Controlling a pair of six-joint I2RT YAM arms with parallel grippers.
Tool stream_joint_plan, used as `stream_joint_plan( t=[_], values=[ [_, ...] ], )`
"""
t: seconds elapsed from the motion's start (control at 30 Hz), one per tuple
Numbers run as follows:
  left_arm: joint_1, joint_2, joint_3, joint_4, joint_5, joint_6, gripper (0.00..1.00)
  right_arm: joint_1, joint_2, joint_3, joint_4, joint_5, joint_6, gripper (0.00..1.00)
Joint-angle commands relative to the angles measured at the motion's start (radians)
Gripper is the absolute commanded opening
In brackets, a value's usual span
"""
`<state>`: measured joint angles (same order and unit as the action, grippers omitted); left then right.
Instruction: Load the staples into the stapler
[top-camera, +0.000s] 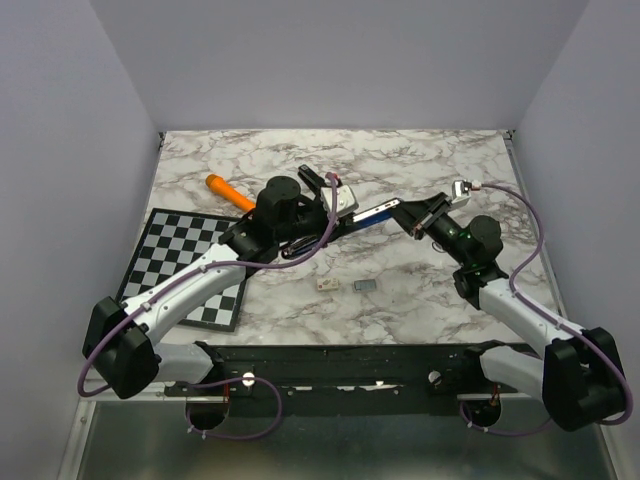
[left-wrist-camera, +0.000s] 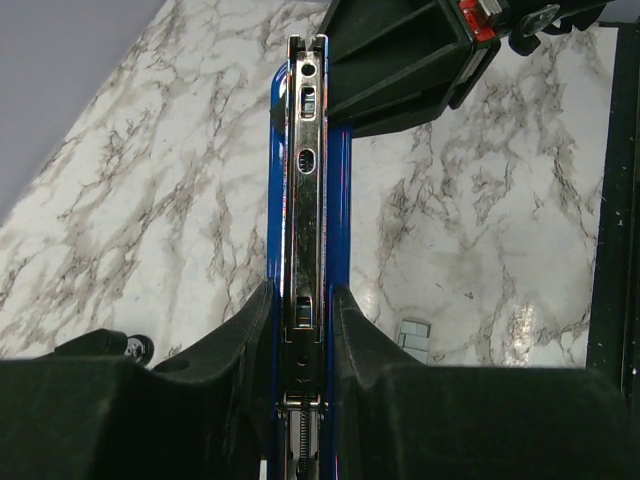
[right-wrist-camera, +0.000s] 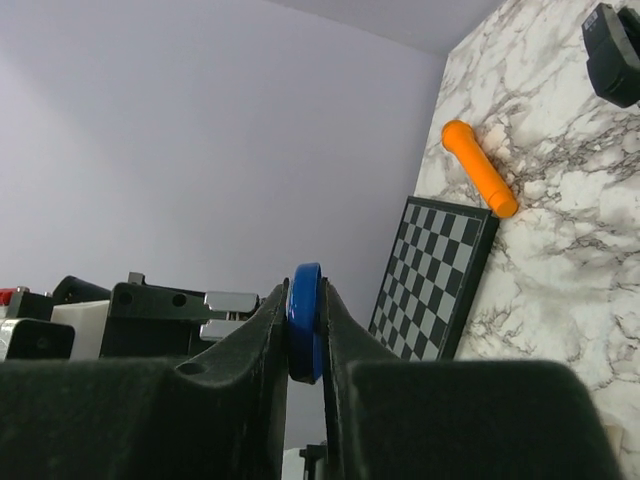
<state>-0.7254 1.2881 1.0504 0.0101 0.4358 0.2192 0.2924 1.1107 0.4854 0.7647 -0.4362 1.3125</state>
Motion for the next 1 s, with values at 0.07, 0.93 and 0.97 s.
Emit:
stream_joint_plan(
  t=[0.07, 0.93, 0.97],
  values=[
    [0.089, -0.026, -0.038, 0.031, -0.045, -0.034, 0.00, -0.004, -0.071, -0.053, 0.016, 0.040, -0.024, 0.36],
    [0.179, 0.166, -0.142, -0.116, 0.067, 0.267, 0.00, -0.002, -0.264, 0.022, -0.630, 0.097, -0.723, 0.95],
    [0.179, 0.180, -0.135, -0.116, 0.075, 0.278, 0.00, -0.004, -0.267, 0.024, -0.639, 0.088, -0.733, 0.97]
  ],
)
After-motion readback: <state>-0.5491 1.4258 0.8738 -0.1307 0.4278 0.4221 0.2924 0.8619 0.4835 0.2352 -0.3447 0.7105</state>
